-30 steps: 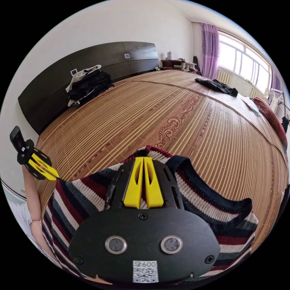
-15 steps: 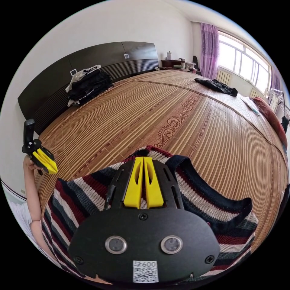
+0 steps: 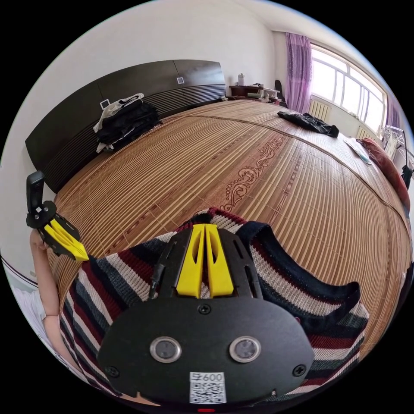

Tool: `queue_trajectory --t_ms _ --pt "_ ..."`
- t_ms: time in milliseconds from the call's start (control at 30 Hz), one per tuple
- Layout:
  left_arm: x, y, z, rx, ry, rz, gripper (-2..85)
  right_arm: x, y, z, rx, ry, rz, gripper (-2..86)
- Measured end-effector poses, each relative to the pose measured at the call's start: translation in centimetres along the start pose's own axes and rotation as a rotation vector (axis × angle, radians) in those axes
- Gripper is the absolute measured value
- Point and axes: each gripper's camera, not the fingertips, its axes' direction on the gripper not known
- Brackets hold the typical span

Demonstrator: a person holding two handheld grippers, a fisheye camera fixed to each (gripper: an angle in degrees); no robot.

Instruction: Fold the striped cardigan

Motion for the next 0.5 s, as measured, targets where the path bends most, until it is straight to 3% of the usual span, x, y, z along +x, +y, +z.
queue_trajectory --t_ms 200,367,500 --pt "0.8 0.7 0.0 -0.033 -0.118 -0.005 0.1 4.1 -0.6 -1.1 0.002 -0.139 0.163 -0.8" --pt "1.7 1.4 -2.4 0.045 -0.209 -0.036 0.0 7.0 -0.4 -3.0 0.085 -0.233 0.242 0.3" --pt "4.1 1.7 -4.0 0.156 -0.071 0.038 0.0 5.5 -1.8 -2.7 0.075 -0.205 0.168 0.3"
